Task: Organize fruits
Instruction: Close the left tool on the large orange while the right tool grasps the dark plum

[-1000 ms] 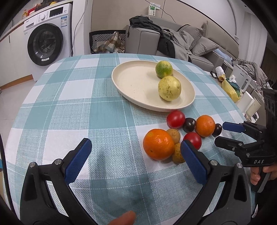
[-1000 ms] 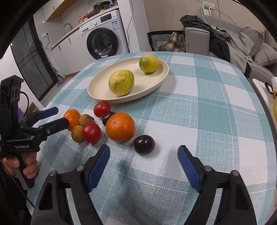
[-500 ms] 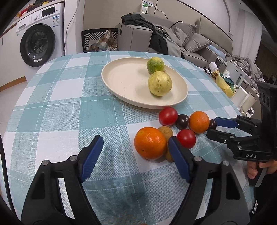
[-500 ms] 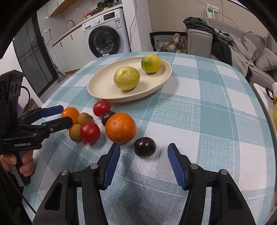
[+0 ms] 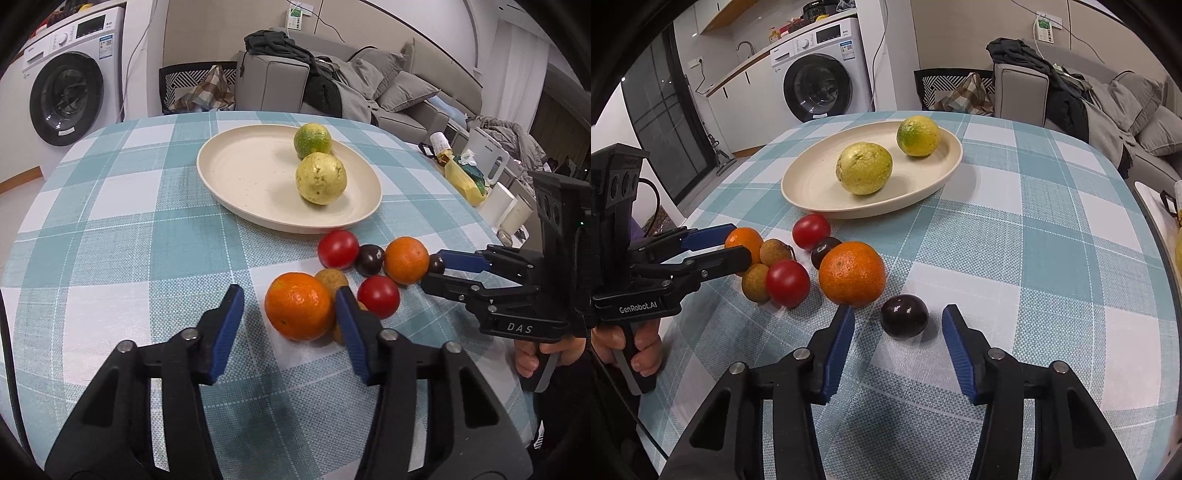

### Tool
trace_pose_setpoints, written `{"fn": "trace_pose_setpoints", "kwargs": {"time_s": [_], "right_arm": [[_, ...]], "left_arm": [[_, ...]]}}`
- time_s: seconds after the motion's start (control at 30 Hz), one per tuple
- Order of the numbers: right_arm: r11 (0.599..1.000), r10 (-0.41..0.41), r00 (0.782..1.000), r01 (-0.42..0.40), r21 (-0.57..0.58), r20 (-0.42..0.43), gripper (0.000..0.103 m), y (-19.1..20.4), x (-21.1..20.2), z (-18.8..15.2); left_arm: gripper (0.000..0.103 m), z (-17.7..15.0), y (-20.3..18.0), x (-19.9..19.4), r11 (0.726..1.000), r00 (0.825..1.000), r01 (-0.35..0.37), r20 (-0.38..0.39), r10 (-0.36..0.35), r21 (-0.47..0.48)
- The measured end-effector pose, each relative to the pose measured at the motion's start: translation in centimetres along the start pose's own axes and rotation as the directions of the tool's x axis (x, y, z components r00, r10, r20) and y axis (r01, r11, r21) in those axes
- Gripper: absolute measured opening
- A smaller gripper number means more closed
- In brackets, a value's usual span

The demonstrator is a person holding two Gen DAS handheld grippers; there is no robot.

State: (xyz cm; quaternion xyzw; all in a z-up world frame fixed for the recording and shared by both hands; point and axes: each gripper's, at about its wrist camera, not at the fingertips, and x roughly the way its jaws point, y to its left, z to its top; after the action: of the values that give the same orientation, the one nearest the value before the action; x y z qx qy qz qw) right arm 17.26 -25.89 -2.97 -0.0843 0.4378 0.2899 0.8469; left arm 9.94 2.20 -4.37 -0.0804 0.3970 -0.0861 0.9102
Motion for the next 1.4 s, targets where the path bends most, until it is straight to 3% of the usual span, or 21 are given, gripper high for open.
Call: {"fn": "trace_pose_setpoints", "kwargs": {"time_s": [0.1,0.93,1.2,1.4], "right_arm": [[1.0,0.001,1.0,-0.001,0.001,0.002,0.049,0.0,0.0,0.0],[1.0,0.001,1.0,-0.001,0.0,0.003,0.044,0.1,-0.1,0.0],[1.0,-0.004,1.0,0.004,0.007,0.012,0.027,0.2,-0.2,0.2],[1.0,-0.016,0.999,0.016,0.009,0.034,0.027,0.0,-0.8,0.0]], "left_arm": [[0.037,0.1,-0.1,0.0,1.0,1.0,0.021,-0.005,-0.021,0.001],[0.035,0.1,0.5,-1.0,1.0,1.0,0.01,0.015,-0.01,-0.021],[0.035,0.2,0.6,-1.2,1.0,1.0,0.01,0.029,-0.01,-0.019],[0.035,0.2,0.7,-1.9,1.0,0.999,0.007,0.045,-0.006,-0.025]]}}
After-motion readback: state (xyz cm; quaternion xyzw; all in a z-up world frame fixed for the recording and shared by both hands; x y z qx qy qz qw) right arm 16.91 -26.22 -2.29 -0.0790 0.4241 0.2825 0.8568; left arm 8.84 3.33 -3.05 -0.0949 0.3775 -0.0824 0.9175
